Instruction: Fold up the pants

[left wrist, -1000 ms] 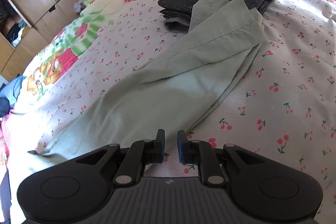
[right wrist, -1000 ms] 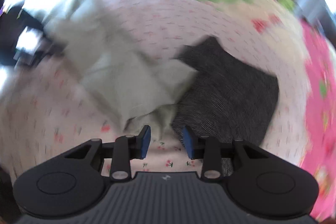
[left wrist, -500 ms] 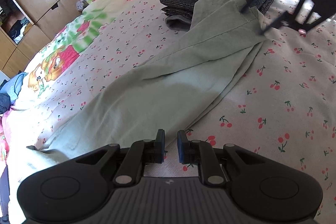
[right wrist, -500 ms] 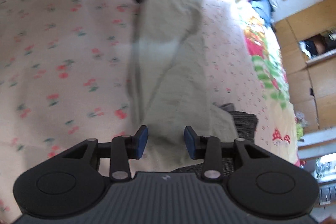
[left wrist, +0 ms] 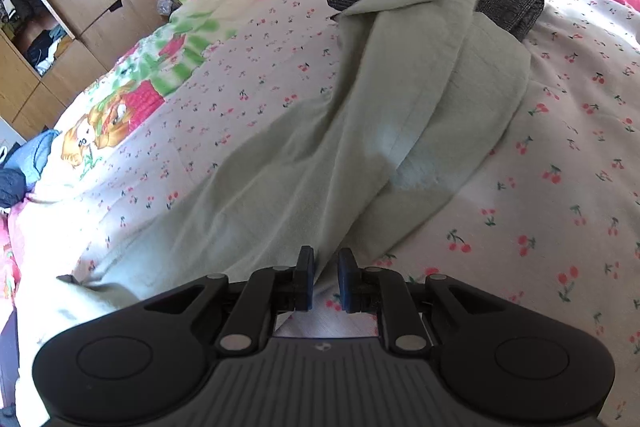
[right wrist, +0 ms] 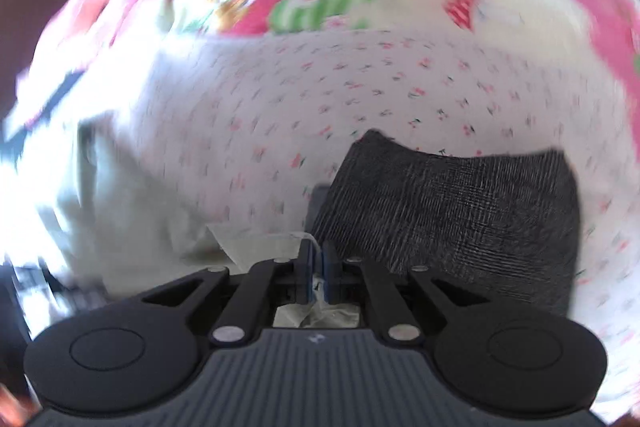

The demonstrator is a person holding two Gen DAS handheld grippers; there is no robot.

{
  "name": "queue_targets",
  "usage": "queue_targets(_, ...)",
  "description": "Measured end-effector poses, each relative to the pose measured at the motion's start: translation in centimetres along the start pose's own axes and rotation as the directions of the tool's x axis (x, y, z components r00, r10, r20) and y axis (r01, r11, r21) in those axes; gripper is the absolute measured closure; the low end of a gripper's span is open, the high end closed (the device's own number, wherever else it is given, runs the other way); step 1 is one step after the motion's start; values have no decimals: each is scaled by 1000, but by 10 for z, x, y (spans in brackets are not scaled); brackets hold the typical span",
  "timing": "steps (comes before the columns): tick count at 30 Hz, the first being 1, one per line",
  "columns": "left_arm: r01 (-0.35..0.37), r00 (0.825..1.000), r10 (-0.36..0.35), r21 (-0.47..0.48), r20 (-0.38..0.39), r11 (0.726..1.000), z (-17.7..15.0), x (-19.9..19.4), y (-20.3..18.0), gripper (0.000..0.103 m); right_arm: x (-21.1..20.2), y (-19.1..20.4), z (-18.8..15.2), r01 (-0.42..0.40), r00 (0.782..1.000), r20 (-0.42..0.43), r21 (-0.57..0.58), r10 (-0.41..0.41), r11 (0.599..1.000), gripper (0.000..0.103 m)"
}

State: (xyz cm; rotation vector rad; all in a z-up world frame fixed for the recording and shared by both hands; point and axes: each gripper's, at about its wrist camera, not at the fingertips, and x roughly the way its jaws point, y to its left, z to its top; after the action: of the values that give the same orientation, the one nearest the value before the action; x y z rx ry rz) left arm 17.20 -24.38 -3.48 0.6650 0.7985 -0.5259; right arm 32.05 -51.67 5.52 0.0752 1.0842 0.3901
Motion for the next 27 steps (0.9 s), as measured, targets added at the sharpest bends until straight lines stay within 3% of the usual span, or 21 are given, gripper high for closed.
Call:
queue_targets(6, 15, 1000, -16, 53, 19, 998, -3, 3, 1, 73, -11, -25, -16, 25, 999, -42, 146, -19, 989, 85)
queue_targets(10, 37, 998, -39, 44, 52, 998, 6, 5, 4, 72, -21, -27, -23, 55, 998, 0, 89, -56, 995, 79)
queue_targets(11, 45, 997, -48, 43, 62, 998, 8, 5, 5, 65, -24, -25, -26, 44, 999, 7, 79, -44, 996, 79)
queue_targets(13, 59, 994, -63, 51, 91, 997, 12, 6, 4, 58, -28, -11, -33, 41, 999, 9, -17, -41, 999, 76)
queue_targets(15, 60, 991, -68, 71, 118, 996, 19, 7, 2, 57, -29, 12, -42, 54, 998, -3, -196, -55, 979, 63)
queue_targets(17, 87, 983, -97, 71, 158, 994, 27, 2, 2, 53, -29, 33, -49, 43, 999, 9, -330, -42, 943, 57)
queue_targets(19, 129, 976, -139, 65, 169, 989, 33, 4, 1, 43, -19, 50, -54, 69, 998, 25, -468, -65, 881, 47)
queue_targets(21, 143, 975, -155, 81, 158, 986, 37, 17, -4, 43, -4, 57, -56, 125, 992, 60, -560, -110, 819, 45)
queue_targets(22, 143, 977, -154, 86, 145, 986, 39, 26, -9, 43, 4, 56, -55, 135, 991, 66, -564, -118, 814, 45)
queue_targets(23, 147, 981, -156, 87, 112, 985, 42, 36, -14, 53, 12, 52, -51, 148, 989, 63, -550, -136, 822, 48)
queue_targets(24, 162, 982, -169, 81, 81, 983, 45, 44, -16, 65, 18, 47, -47, 147, 989, 53, -525, -141, 839, 65)
queue_targets(25, 183, 981, -187, 66, 58, 981, 46, 49, -17, 85, 19, 41, -40, 127, 992, 37, -477, -124, 869, 72)
queue_targets(27, 200, 978, -203, 45, 58, 979, 46, 48, -15, 86, 10, 23, -25, 50, 999, 17, -314, -47, 948, 97)
